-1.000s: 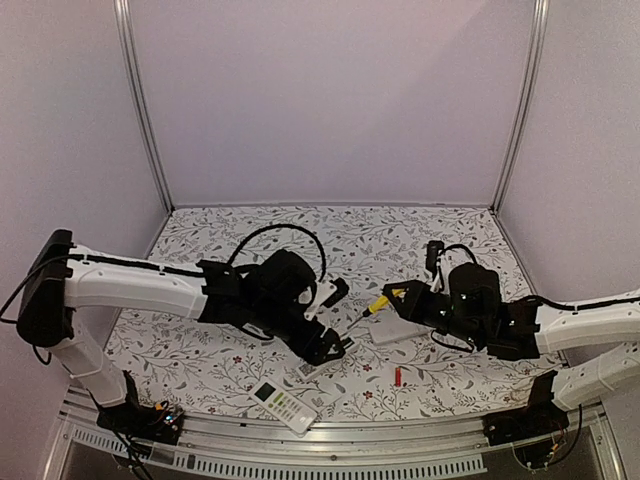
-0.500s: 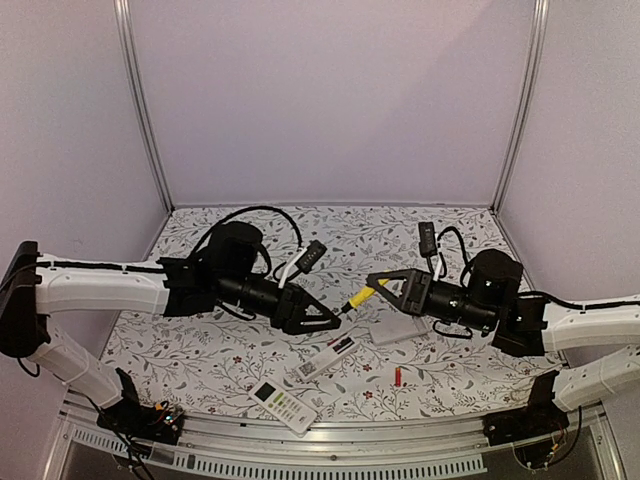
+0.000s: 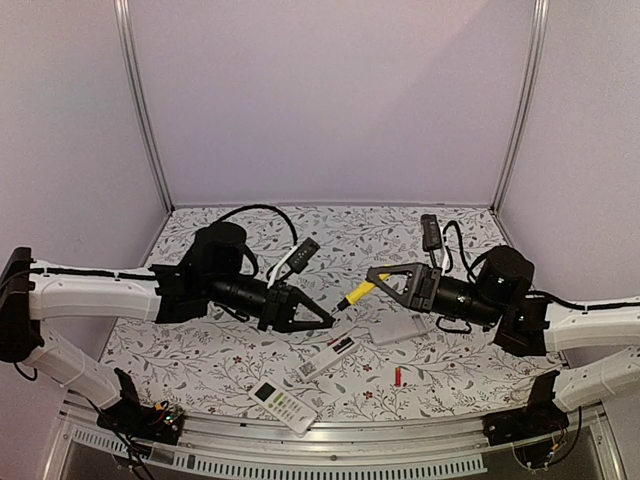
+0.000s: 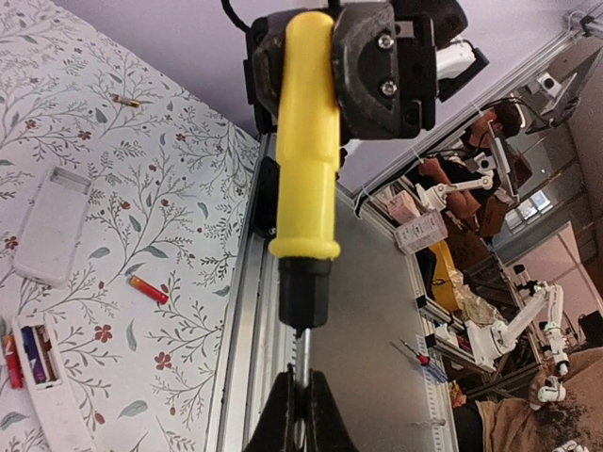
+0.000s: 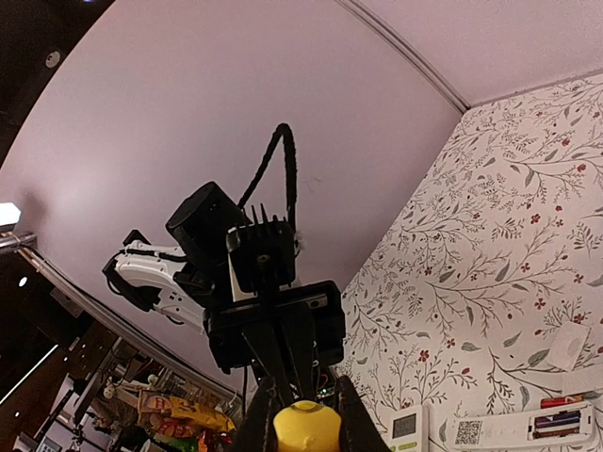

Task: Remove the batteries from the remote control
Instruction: Pass from the right arm to the left, then pass from the left arm to the right

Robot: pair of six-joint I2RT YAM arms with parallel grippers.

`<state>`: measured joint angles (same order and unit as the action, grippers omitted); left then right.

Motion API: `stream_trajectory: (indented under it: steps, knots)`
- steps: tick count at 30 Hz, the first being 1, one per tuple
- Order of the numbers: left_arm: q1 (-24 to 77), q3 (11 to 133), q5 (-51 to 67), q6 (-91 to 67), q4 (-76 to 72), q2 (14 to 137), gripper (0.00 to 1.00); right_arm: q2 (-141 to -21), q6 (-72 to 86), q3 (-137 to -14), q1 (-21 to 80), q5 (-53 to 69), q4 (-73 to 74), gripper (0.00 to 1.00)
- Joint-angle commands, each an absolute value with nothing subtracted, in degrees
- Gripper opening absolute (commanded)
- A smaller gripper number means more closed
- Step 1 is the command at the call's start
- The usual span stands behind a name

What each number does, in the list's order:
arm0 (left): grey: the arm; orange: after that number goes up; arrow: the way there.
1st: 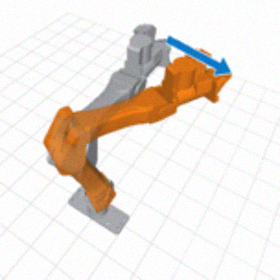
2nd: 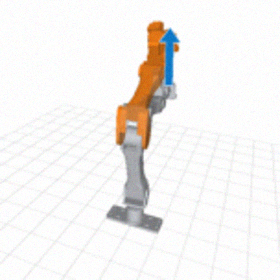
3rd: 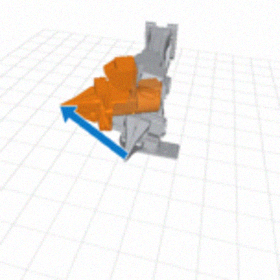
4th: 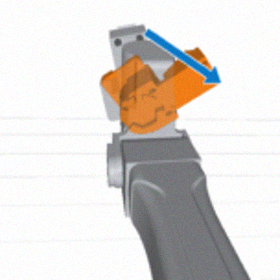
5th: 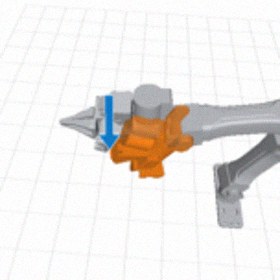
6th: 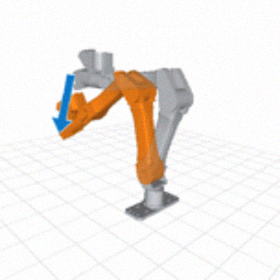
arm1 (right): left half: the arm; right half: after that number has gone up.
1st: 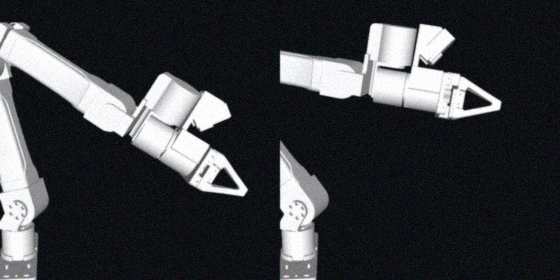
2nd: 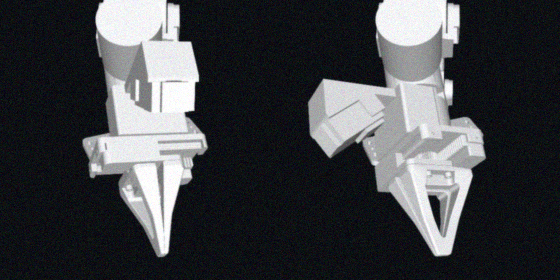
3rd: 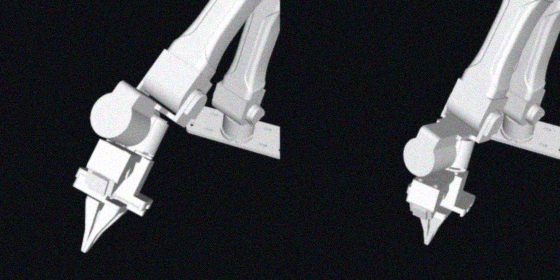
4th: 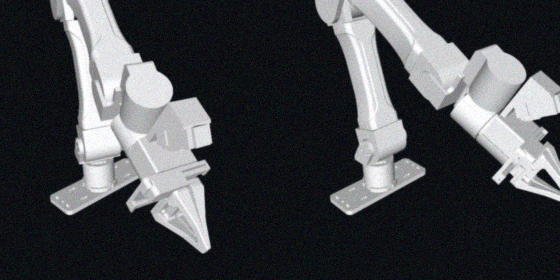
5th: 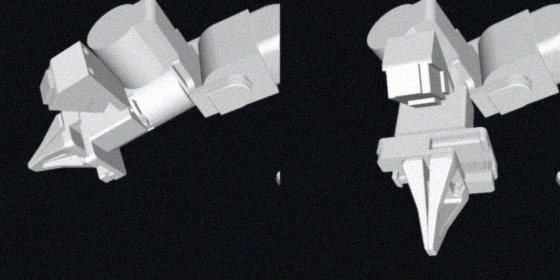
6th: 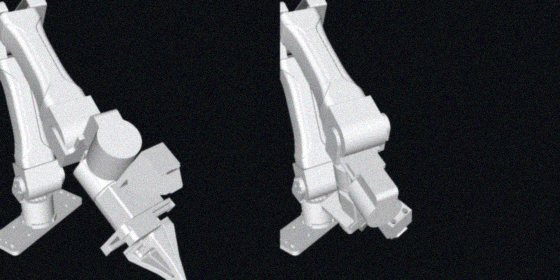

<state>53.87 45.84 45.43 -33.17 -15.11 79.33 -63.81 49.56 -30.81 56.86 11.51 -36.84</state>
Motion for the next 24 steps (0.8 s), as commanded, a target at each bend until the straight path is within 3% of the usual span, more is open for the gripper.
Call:
stream_trajectory:
  steps: [1,5,7,10,17,24]
  knots:
    - [52.8,44.1,47.7,-32.6,-14.8,77.7,0.0,-61.2,49.6,-29.3,54.6,12.8,-33.8,0.18]
    - [52.6,45.6,52.8,-27.3,-9.3,78.6,0.0,-58.4,46.0,-31.5,52.6,17.8,-22.4,0.65]
    - [52.7,47.0,54.7,-24.5,-4.7,79.4,0.0,-57.8,43.4,-34.1,52.4,20.5,-14.6,0.78]
    - [52.6,49.8,57.4,-20.5,-0.3,80.8,0.0,-58.7,39.5,-37.5,52.4,26.0,-8.5,0.86]
    - [52.9,56.2,59.3,-16.0,9.2,86.2,0.0,-66.2,36.3,-44.1,54.0,36.3,-5.7,0.85]
    - [53.0,57.6,58.4,-15.4,10.3,87.1,0.0,-72.7,35.1,-47.1,56.8,37.1,-4.8,0.57]
